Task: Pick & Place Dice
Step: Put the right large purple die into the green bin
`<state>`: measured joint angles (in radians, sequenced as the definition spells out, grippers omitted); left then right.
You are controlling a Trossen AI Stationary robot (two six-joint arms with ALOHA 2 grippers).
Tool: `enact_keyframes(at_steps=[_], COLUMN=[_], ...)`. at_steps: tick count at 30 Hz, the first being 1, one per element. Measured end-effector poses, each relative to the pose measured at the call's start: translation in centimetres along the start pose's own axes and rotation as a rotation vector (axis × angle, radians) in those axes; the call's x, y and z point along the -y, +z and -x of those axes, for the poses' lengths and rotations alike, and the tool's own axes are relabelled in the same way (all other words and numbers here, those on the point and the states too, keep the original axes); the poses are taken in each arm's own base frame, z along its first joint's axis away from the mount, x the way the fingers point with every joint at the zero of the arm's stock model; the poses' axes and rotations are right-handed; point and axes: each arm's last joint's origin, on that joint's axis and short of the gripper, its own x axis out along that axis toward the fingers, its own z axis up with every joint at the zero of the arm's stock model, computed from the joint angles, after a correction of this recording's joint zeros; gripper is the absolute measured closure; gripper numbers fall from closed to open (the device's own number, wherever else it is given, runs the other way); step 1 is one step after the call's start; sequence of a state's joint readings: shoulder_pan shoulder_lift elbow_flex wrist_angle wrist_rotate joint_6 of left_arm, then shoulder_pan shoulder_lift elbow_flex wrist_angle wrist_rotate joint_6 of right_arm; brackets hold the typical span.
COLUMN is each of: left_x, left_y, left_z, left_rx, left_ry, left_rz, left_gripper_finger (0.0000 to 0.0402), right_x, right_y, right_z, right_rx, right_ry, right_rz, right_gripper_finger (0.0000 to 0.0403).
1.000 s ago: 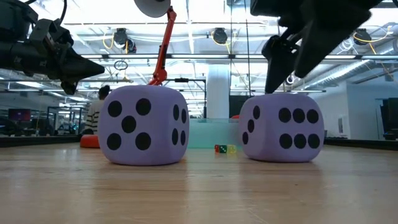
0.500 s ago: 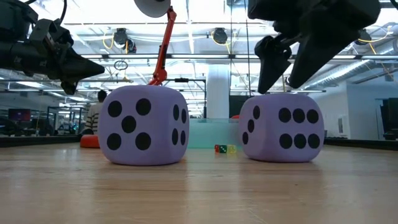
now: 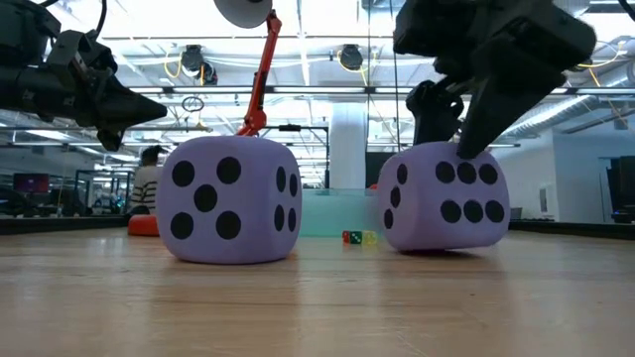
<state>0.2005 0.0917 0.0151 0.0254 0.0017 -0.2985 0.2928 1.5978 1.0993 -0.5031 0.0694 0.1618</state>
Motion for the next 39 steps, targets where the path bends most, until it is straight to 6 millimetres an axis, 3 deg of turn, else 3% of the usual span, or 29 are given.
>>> enact_keyframes(at_steps=[4,14,19,25,39], left_x=[0.0,0.0,0.0,0.0,0.0], left_y=[0.0,0.0,0.0,0.0,0.0], left_z=[0.0,0.0,0.0,0.0,0.0], left_rx=[0.000,0.000,0.000,0.000,0.000], left_ry=[0.000,0.000,0.000,0.000,0.000], left_rz=[0.000,0.000,0.001,0.001,-0.006], left_gripper_finger=[0.0380,0.0380,0.0380,0.0380,0.0380], right_x=[-0.2,-3.1,-2.2,-1.0,0.0], right_y=[-0.2,0.9,0.8,1.0,-0.3], right_z=[-0.3,0.8,0.7,0.6,-1.0], right_rx=[0.019,0.100,0.063,0.049,0.044], right_ry=[0.001,-0.009,-0.033,0.070,0.084], right_rz=[0.021,0.153,0.185,0.222,0.317], right_gripper_finger=[0.0003,0.0003,0.0003,0.0003,0.0003])
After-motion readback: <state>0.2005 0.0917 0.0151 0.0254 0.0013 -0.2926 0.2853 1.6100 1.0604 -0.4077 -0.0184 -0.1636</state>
